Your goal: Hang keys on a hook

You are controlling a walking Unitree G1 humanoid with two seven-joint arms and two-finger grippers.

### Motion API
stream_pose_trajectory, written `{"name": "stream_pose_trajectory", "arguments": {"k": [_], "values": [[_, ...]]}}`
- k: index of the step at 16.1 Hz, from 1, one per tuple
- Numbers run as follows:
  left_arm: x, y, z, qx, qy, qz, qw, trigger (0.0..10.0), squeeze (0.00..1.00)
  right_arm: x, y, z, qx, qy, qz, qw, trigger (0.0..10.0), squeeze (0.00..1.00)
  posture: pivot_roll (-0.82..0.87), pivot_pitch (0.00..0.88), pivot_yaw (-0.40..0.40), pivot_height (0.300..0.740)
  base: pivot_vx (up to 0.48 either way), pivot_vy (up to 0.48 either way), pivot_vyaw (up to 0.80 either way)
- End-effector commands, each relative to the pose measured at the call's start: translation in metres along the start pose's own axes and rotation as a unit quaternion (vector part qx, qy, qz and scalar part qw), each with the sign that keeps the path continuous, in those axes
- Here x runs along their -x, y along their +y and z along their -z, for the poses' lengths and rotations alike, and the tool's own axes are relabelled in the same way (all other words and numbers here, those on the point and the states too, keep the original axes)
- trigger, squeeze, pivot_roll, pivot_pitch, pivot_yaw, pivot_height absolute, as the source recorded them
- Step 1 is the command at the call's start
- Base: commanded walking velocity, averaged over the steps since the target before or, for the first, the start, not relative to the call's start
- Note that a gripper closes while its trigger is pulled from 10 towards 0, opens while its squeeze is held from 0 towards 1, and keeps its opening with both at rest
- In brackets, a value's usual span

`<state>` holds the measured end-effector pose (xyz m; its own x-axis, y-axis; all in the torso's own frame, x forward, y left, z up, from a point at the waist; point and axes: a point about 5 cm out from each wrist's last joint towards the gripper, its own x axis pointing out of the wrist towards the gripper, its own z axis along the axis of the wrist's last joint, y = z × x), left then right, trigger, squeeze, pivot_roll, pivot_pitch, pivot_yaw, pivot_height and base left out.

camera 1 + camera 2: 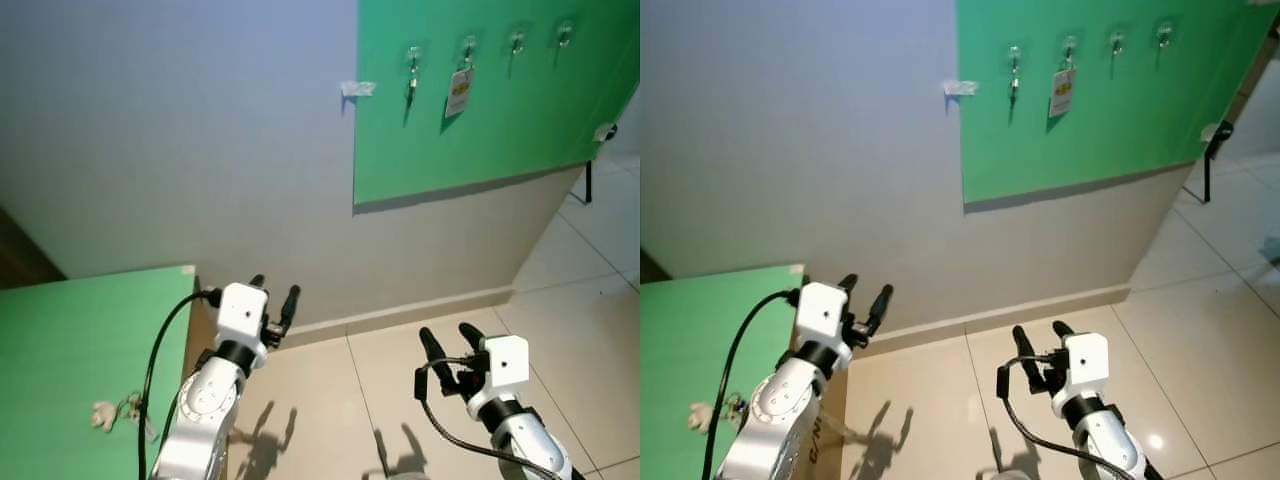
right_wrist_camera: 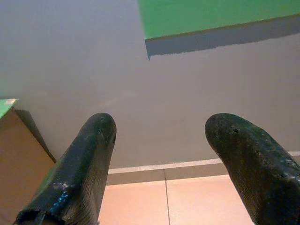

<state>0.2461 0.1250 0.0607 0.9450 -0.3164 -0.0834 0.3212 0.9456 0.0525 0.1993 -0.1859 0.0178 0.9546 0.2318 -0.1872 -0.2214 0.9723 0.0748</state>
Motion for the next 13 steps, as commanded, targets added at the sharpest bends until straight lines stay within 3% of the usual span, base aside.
{"name": "stream_pose_trajectory", "arguments": {"k": [1, 7, 11, 13], "values": [[0.001, 0.006, 0.0, -0.011, 0.007, -0.005, 1.0, 10.0, 0.0, -0.003, 0.005, -0.006, -0.001, -0.011, -0.011, 1.0, 10.0, 0.0, -0.23, 0.0, 0.093, 0.74, 0.48, 0.0, 0.0], [-0.003, 0.001, 0.0, -0.005, 0.016, 0.009, 1.0, 10.0, 0.0, -0.002, 0.005, -0.006, 0.002, -0.004, -0.009, 1.0, 10.0, 0.0, -0.23, 0.0, 0.094, 0.74, 0.477, 0.0, 0.0], [-0.004, 0.004, -0.001, -0.01, 0.019, -0.01, 1.0, 10.0, 0.0, -0.01, 0.001, -0.014, 0.006, 0.002, -0.026, 1.0, 10.0, 0.0, -0.23, 0.0, 0.088, 0.74, 0.0, 0.0, 0.0], [-0.005, 0.006, 0.001, -0.011, 0.023, -0.016, 1.0, 10.0, 0.0, -0.025, -0.008, -0.02, 0.009, 0.001, -0.026, 1.0, 10.0, 0.0, -0.23, 0.0, 0.085, 0.74, 0.0, 0.0, 0.0]]}}
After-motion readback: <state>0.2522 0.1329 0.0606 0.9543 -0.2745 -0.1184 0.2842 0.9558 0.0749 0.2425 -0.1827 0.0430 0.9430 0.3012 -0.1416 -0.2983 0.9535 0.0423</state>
